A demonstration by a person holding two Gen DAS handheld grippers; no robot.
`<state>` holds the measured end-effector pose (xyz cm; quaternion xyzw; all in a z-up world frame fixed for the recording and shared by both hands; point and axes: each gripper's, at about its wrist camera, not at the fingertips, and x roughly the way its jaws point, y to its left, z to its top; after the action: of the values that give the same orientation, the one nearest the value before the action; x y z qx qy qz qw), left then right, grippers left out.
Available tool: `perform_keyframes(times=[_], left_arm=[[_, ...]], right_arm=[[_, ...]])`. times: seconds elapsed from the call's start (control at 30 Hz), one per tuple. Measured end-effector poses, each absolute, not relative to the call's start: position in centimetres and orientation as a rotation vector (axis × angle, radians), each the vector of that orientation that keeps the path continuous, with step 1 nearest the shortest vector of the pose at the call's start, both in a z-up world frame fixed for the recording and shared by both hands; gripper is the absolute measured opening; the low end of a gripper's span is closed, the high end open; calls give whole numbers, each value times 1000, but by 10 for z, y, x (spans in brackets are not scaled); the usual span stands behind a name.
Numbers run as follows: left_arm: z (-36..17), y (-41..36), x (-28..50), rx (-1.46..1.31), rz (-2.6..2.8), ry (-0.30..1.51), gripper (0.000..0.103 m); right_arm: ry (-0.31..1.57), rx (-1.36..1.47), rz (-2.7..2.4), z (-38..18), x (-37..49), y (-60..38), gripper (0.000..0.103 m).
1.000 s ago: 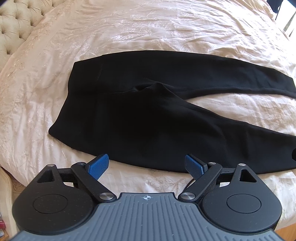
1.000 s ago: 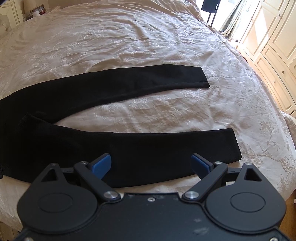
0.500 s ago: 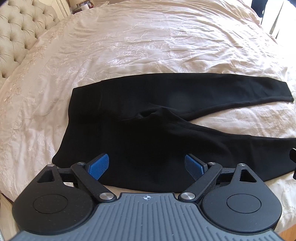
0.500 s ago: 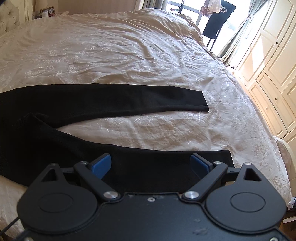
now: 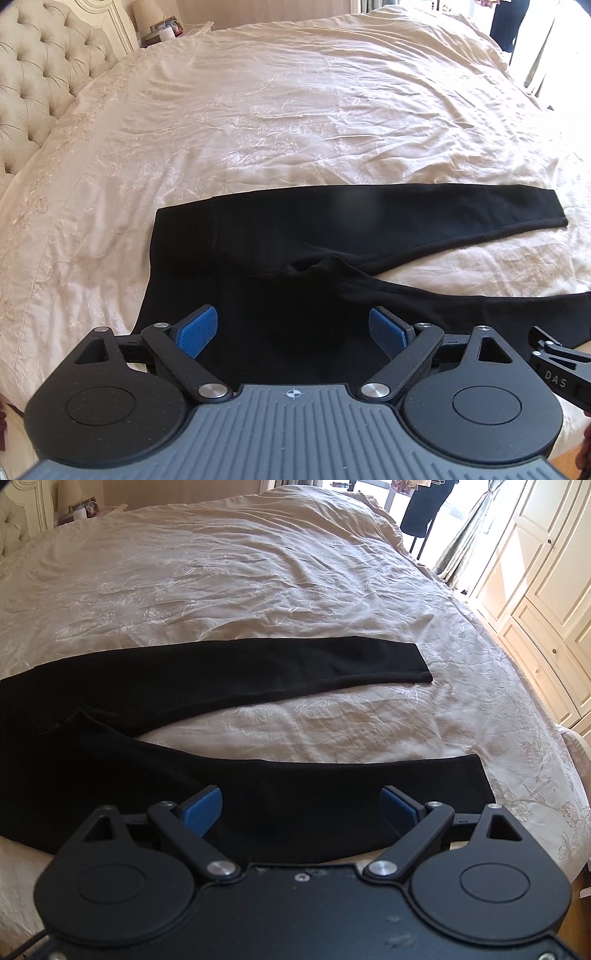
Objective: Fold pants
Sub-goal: 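Lower the right gripper onto the trouser leg hem and close on it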
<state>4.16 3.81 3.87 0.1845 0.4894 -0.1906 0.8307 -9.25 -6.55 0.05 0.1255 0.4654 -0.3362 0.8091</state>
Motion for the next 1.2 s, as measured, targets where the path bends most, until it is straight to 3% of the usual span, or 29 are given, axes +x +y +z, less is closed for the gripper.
perform_keyframes(times=[0.43, 0.73, 1.2], left_arm=[[-12, 35, 66, 394, -295, 1132, 90], [-34, 27, 102, 378, -164, 1163, 84], [-40, -21, 126, 315, -97, 1185, 83]], right_arm=[[960, 296, -681, -9, -83, -95, 95], [955, 357, -653, -33, -63, -184, 94], [1024, 168, -309, -83, 76, -310, 94]])
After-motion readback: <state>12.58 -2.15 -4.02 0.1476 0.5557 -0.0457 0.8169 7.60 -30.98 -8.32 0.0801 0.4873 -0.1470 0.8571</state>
